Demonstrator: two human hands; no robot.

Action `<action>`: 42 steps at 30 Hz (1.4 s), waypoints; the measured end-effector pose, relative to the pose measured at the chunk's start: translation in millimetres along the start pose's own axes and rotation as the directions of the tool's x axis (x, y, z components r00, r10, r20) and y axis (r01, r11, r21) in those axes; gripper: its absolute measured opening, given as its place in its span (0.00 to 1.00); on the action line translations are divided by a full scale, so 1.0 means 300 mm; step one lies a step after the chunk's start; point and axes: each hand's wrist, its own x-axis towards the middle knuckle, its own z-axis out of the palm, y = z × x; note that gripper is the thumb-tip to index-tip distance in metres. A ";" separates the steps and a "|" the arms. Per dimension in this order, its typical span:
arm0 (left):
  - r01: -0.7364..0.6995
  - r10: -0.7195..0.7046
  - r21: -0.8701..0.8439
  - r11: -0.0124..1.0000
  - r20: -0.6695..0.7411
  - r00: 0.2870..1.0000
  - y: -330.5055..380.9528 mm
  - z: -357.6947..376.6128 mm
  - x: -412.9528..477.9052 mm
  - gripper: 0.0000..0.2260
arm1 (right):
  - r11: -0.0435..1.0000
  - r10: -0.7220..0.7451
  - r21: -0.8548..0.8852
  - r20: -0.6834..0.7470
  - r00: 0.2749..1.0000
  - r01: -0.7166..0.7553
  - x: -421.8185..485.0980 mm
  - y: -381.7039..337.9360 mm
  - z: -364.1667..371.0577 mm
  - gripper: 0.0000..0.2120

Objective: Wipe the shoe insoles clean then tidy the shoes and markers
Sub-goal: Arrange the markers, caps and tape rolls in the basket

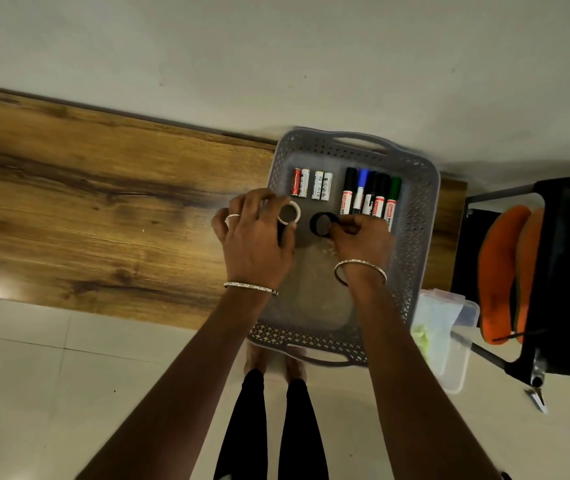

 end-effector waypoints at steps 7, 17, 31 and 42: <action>0.040 -0.047 0.112 0.993 0.058 0.997 -0.037 0.007 -0.013 0.19 | 0.996 -0.009 -0.089 -0.004 1.000 0.009 0.027 -0.019 0.056 0.08; 0.051 -0.074 0.184 0.982 0.119 0.990 -0.049 0.040 -0.033 0.20 | 0.994 -0.065 -0.095 -0.122 0.990 0.053 0.084 -0.040 0.022 0.09; -0.021 0.006 0.226 0.974 0.066 0.998 -0.059 0.058 -0.028 0.22 | 0.968 -0.186 -0.165 0.023 0.982 0.187 0.188 -0.120 0.109 0.10; -0.090 0.070 0.373 0.924 0.065 0.995 -0.079 0.075 -0.075 0.33 | 0.989 -0.142 -0.055 -0.047 0.989 0.140 0.025 -0.039 0.018 0.10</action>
